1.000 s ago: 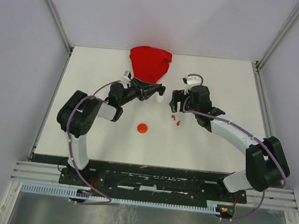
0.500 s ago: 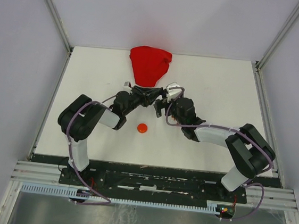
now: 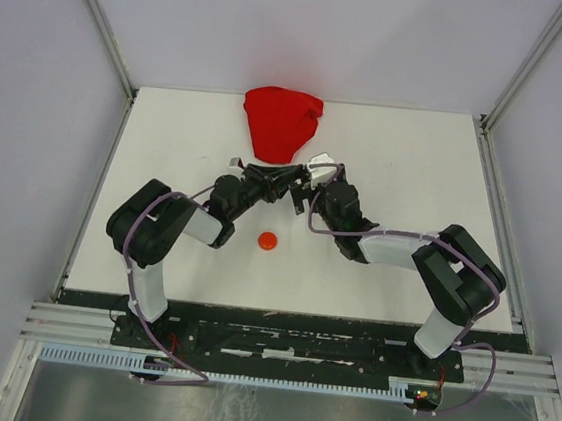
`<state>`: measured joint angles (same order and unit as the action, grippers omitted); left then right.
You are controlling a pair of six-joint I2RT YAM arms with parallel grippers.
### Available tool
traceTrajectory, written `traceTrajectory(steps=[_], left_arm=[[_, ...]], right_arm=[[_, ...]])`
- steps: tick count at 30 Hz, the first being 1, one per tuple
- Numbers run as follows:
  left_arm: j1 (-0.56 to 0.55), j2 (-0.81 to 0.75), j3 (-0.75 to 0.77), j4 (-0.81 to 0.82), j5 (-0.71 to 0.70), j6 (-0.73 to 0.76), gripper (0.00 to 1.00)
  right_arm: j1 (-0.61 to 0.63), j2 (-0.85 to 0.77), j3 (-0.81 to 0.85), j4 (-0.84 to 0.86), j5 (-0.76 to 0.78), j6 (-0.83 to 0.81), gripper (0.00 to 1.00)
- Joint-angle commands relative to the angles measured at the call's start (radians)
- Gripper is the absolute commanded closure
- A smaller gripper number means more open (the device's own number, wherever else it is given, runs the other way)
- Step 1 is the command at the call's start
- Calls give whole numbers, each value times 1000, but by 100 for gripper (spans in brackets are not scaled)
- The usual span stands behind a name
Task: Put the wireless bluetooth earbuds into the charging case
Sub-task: Close the charging case.
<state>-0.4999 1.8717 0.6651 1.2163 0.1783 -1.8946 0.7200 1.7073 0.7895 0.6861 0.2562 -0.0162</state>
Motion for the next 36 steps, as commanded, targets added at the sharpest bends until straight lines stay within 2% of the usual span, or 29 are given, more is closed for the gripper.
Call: traceTrajectory(steps=[1, 15, 26, 29, 31, 34, 36], left_arm=[[-4, -28, -16, 97, 22, -37, 97], [-3, 11, -68, 158, 64, -48, 97], [4, 47, -116, 193, 55, -28, 97], [25, 53, -116, 183, 59, 16, 97], [43, 52, -111, 158, 68, 61, 97], [72, 48, -95, 100, 97, 143, 97], [84, 46, -84, 53, 118, 201, 97]], right_arm=[[4, 20, 55, 62, 71, -49, 1], [2, 15, 29, 115, 199, -153, 1], [-6, -67, -9, 96, 263, -187, 1], [-19, -121, -13, 2, 305, -137, 1], [-48, -171, 18, -154, 308, -7, 1], [-119, -213, 147, -521, 183, 179, 1], [-139, -224, 201, -622, 117, 206, 1]])
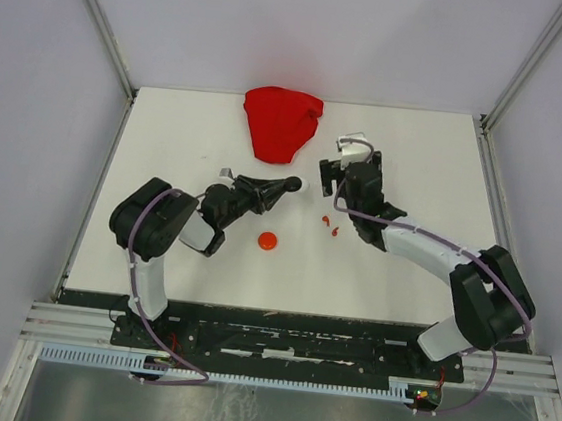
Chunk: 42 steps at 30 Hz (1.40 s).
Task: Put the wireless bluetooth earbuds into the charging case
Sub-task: Close the charging case, then place the charging case at the center of the board.
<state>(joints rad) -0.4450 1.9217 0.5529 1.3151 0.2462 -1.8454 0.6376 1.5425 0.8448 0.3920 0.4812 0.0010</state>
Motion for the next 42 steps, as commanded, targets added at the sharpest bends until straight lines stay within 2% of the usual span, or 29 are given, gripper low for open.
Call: traceTrajectory(steps=[1, 9, 14, 36, 38, 42], left_arm=[[33, -4, 35, -69, 59, 189, 97], [44, -6, 110, -275, 88, 427, 97], [44, -7, 138, -362, 68, 521, 97], [43, 23, 168, -480, 13, 644, 97], [44, 22, 172, -488, 13, 651, 94], [45, 14, 178, -520, 5, 665, 80]], right_arm=[[-57, -70, 151, -339, -122, 188, 1], [-65, -101, 172, -406, -192, 207, 1], [-69, -100, 165, -407, -210, 211, 1], [-75, -85, 165, -396, -249, 209, 1], [-75, -80, 166, -399, -254, 210, 1], [-76, -76, 170, -403, -263, 212, 1]])
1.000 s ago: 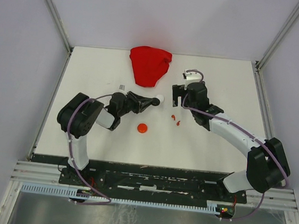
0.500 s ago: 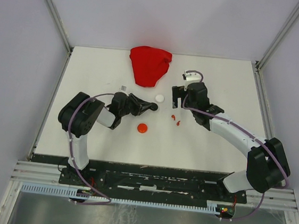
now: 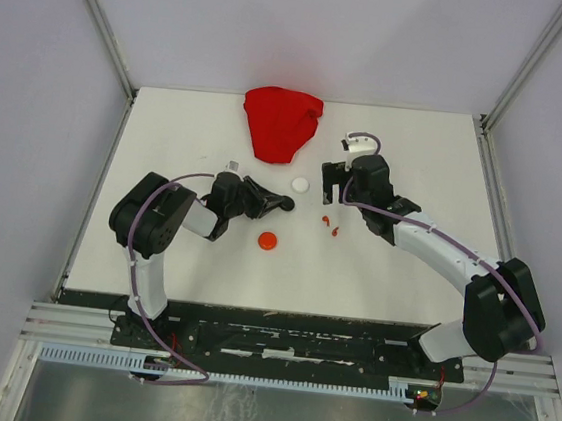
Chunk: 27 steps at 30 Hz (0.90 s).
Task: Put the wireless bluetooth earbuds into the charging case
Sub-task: Place the charging case at the center of the board.
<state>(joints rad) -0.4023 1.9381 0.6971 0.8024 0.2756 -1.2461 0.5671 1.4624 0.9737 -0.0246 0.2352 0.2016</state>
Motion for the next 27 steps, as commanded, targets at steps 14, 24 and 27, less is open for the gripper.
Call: traceTrajectory(steps=[14, 24, 27], left_arm=[[40, -73, 18, -103, -33, 100, 54], [112, -222, -1, -258, -55, 196, 49], [137, -249, -17, -266, -45, 199, 49]], right_arm=[[-3, 10, 47, -8, -79, 21, 1], [90, 111, 109, -72, -207, -8, 1], [139, 165, 145, -96, -222, -12, 1]])
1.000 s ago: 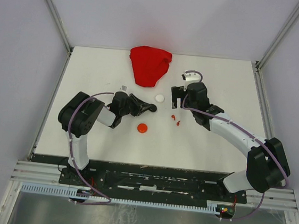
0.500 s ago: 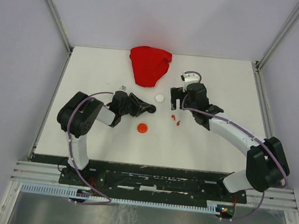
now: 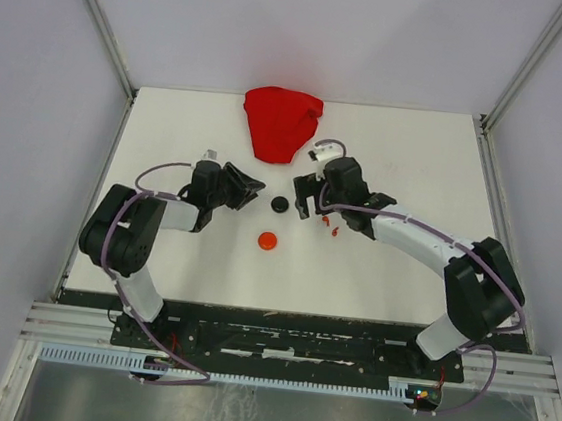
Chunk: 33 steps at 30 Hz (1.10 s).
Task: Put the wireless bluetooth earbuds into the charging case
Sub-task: Place the charging case at the center of the board, then pick up the charging case at the center of the board.
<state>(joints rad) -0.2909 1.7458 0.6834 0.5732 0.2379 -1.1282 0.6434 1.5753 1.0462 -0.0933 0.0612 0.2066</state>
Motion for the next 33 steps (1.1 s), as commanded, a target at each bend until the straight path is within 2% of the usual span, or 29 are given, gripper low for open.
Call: traceTrajectory(steps=[1, 14, 33], left_arm=[[36, -70, -15, -37, -9, 82, 49], [189, -299, -154, -24, -23, 82, 49], [235, -295, -180, 7, 18, 65, 50]], right_arm=[[80, 70, 83, -35, -57, -16, 1], [231, 180, 95, -48, -86, 29, 1], [318, 265, 118, -43, -112, 84, 1]])
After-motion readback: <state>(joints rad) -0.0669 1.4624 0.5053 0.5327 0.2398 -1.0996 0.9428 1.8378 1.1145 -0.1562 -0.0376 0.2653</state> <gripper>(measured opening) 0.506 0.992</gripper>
